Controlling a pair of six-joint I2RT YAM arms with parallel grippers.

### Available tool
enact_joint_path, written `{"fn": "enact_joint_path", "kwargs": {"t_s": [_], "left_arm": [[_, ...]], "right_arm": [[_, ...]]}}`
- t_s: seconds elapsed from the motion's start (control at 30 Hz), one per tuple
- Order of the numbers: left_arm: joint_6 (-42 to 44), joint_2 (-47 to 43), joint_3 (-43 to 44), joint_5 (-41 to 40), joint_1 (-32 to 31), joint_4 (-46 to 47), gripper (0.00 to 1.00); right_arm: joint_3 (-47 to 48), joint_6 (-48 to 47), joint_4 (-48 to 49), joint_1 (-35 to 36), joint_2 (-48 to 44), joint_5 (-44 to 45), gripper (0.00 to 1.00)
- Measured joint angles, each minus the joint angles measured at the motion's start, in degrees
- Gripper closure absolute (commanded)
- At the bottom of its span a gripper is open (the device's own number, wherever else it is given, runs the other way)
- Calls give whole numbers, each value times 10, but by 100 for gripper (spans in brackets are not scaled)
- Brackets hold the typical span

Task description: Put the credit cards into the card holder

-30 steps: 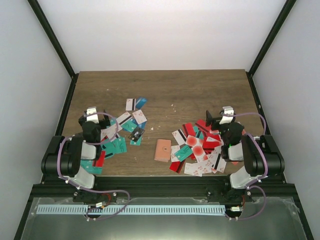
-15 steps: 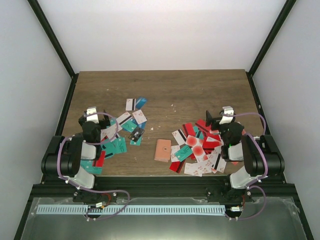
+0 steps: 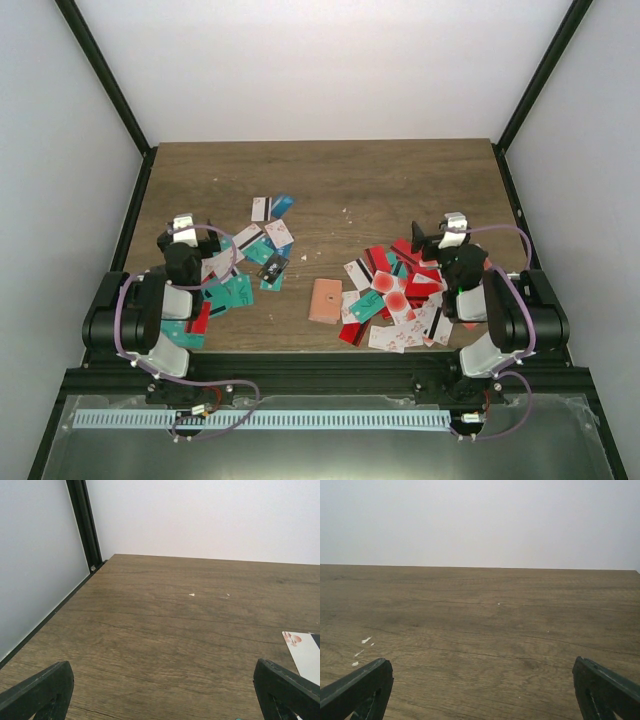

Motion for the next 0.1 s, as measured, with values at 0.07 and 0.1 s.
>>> {"fn": "enact_joint_path", "kwargs": {"t_s": [0.07, 0.1], "left_arm": [[0, 0, 0, 0, 0, 0, 0], [0, 0, 0, 0, 0, 0, 0]], "right_arm": [[0, 0, -1, 0, 0, 0, 0], [0, 0, -1, 0, 0, 0, 0]]}}
